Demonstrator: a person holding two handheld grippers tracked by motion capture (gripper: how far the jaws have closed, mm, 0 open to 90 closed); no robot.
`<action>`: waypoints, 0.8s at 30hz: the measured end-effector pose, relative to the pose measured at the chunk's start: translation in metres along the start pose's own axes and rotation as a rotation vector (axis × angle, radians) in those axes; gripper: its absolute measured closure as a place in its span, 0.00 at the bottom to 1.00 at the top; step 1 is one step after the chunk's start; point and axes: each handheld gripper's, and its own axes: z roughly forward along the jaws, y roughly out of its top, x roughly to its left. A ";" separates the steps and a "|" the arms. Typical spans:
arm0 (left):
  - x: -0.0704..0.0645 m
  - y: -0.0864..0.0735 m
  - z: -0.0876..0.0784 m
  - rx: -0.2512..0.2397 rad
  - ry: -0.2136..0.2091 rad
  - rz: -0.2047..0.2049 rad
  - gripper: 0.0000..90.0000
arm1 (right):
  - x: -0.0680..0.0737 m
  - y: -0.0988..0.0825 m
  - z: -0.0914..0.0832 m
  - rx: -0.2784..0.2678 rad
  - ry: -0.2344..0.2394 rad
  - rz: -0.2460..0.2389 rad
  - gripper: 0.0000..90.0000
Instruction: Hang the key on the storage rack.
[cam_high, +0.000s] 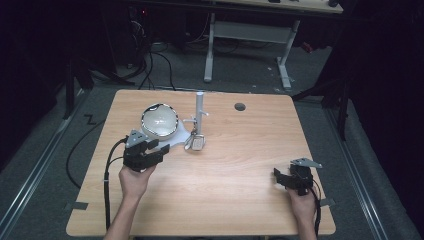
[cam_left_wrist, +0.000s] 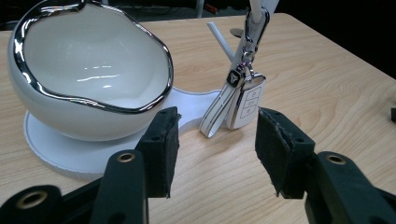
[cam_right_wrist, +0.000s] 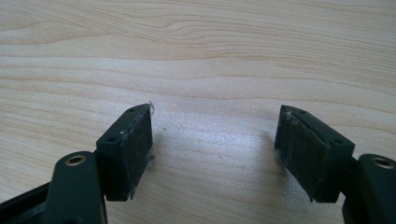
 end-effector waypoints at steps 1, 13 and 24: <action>0.000 0.000 -0.001 0.002 0.003 0.001 0.55 | 0.000 0.000 0.000 0.000 0.000 0.000 0.31; 0.003 -0.005 -0.010 -0.014 0.018 -0.010 0.51 | 0.000 0.000 0.000 0.000 0.000 0.000 0.31; 0.007 -0.012 -0.021 -0.028 0.032 -0.029 0.50 | 0.000 0.000 0.000 0.000 0.000 0.000 0.31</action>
